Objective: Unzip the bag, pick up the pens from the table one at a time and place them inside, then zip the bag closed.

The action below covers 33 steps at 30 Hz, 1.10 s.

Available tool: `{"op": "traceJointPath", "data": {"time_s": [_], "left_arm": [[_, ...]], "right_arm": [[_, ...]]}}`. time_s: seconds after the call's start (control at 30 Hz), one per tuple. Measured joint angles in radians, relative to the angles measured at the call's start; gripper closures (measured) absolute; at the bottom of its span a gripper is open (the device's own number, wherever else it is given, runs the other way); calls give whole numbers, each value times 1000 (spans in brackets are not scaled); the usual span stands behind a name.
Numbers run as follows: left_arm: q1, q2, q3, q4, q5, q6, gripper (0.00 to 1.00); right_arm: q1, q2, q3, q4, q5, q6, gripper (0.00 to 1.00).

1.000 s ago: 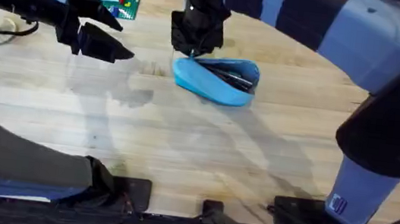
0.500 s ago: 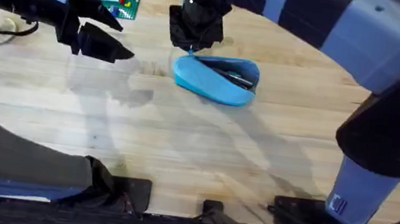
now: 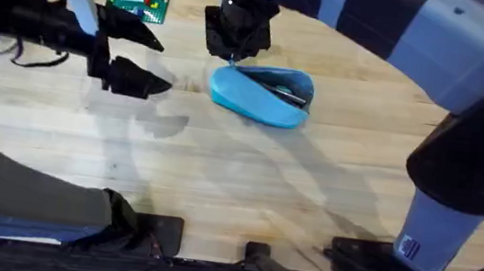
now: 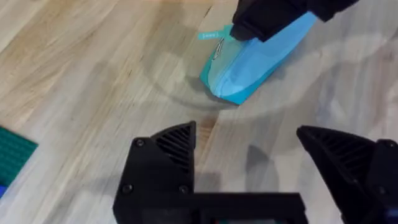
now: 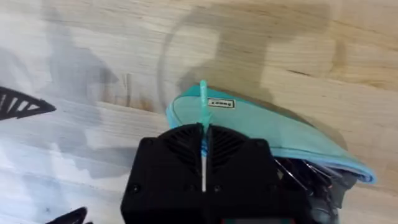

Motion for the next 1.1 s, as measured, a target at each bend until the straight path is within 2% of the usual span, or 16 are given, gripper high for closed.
{"op": "traceJointPath", "data": {"time_s": [0.23,0.27,0.5,0.53,0.73,0.77,0.83,1.1], "left_arm": [[-4,0,-140,218,108,50,7],[-19,0,-187,303,145,56,6],[-96,0,-230,424,212,62,7],[-126,0,-230,456,234,64,7],[-162,50,-230,466,278,65,8],[-164,109,-230,467,312,65,8],[-164,144,-230,468,333,64,8],[-164,228,-230,500,380,64,8]], "right_arm": [[0,0,2,0,5,0,970],[0,0,2,0,5,0,971],[0,0,2,0,5,0,971],[0,0,3,0,6,0,971],[0,0,3,0,9,0,971],[0,0,3,0,9,0,971],[0,0,3,0,10,0,970],[0,0,3,0,12,0,971]]}}
